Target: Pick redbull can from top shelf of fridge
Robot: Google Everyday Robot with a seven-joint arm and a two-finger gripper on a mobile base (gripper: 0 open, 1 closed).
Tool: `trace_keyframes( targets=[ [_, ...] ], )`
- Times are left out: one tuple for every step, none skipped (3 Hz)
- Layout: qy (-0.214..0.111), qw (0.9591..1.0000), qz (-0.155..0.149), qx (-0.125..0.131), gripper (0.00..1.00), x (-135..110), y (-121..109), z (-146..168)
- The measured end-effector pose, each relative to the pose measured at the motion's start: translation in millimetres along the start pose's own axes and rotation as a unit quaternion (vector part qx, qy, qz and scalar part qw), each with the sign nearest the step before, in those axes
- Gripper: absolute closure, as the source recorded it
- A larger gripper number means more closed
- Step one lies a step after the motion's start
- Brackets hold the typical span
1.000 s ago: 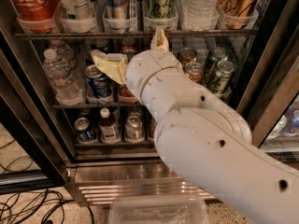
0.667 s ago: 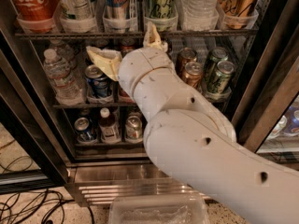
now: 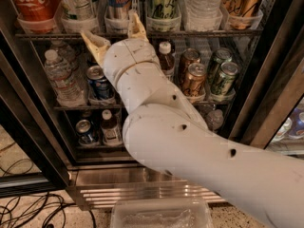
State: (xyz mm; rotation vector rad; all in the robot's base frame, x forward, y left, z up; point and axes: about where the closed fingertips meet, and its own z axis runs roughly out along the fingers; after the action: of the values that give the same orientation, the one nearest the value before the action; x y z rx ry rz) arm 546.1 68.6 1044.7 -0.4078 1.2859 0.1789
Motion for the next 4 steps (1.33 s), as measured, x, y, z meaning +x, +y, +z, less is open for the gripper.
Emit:
trace_keyframes(
  targets=[
    [-0.007,0.9998,0.002,0.019,0.41,-5.2,-3.4,10.8],
    [-0.004,0.9993,0.010,0.035,0.41,-7.1,-9.7,19.2],
    [0.001,0.9986,0.008,0.052,0.38,-7.5,-17.5,22.7],
    [0.004,0.9982,0.005,0.060,0.32,-7.5,-22.0,24.9]
  ],
)
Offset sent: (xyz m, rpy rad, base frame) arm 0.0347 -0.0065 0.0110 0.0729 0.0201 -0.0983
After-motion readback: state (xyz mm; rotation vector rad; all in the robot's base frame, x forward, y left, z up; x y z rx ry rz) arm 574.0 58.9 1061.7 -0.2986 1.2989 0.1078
